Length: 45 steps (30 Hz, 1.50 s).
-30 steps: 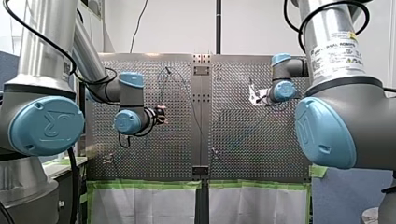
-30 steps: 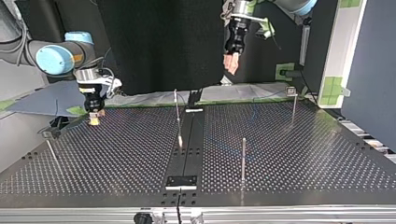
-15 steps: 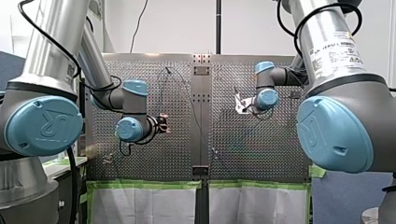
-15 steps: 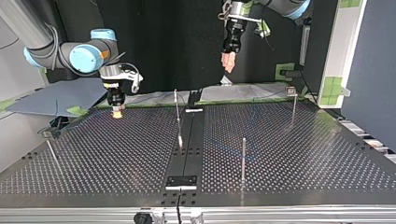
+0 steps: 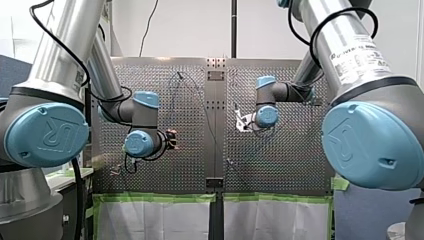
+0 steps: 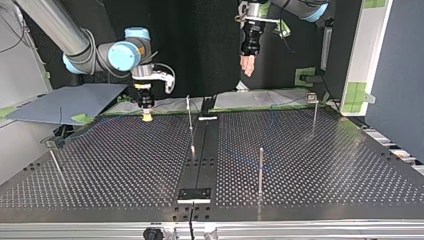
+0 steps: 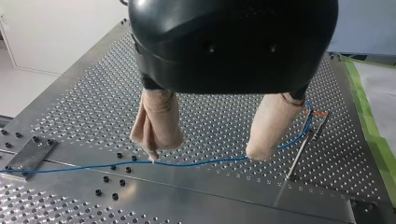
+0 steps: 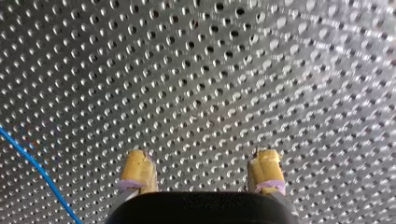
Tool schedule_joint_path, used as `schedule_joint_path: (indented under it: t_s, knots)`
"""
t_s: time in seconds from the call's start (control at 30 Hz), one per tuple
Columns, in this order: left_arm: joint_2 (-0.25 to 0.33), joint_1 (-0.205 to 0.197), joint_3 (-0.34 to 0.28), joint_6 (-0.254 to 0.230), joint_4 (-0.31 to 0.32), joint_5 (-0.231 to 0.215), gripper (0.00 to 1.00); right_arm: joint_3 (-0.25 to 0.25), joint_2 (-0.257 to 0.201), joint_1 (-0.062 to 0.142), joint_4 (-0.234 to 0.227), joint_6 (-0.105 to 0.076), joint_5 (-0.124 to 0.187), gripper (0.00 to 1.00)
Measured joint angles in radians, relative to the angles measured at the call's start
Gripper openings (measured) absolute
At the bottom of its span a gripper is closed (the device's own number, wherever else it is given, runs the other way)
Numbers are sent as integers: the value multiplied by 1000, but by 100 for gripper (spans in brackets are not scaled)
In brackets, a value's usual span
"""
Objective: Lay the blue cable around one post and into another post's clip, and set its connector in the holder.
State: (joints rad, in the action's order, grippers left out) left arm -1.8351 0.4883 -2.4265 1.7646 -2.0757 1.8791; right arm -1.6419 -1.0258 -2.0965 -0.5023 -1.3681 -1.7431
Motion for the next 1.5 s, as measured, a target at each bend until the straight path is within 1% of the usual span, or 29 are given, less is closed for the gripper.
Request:
schedule_joint_path:
  t_s: [0.23, 0.37, 0.43, 0.57, 0.63, 0.77, 0.87, 1.0, 1.17, 1.33, 1.43, 1.5]
  knots:
    - [0, -5, 0, 11, 0, 1, 100, -1, 7, -58, 17, -2, -59, 100]
    - [0, -6, 0, 14, 0, 3, 100, -3, 25, -97, 24, -7, -98, 100]
    - [0, -7, 0, 15, 0, 6, 100, -3, 36, -113, 29, -9, -113, 100]
    - [0, -11, 0, 21, -4, 26, 100, -9, 62, -149, 40, -20, -149, 100]
    - [0, -12, 0, 23, -9, 40, 100, -12, 66, -165, 40, -23, -165, 100]
    - [0, -14, 0, 24, -18, 69, 100, -21, 70, -199, 33, -22, -199, 100]
    - [0, -16, 0, 25, -26, 86, 100, -35, 70, -220, 22, -19, -215, 100]
    - [0, -18, 0, 32, -41, 112, 100, -57, 71, -249, 7, -13, -216, 100]
    - [0, -18, 0, 52, -49, 144, 100, -79, 71, -289, -21, -7, -187, 100]
    - [0, -19, 0, 61, -49, 151, 100, -82, 71, -326, -44, -5, -155, 100]
    - [0, -20, 0, 64, -49, 152, 100, -83, 70, -349, -53, -5, -149, 100]
    - [0, -20, 0, 65, -51, 154, 100, -87, 70, -365, -61, -9, -150, 100]
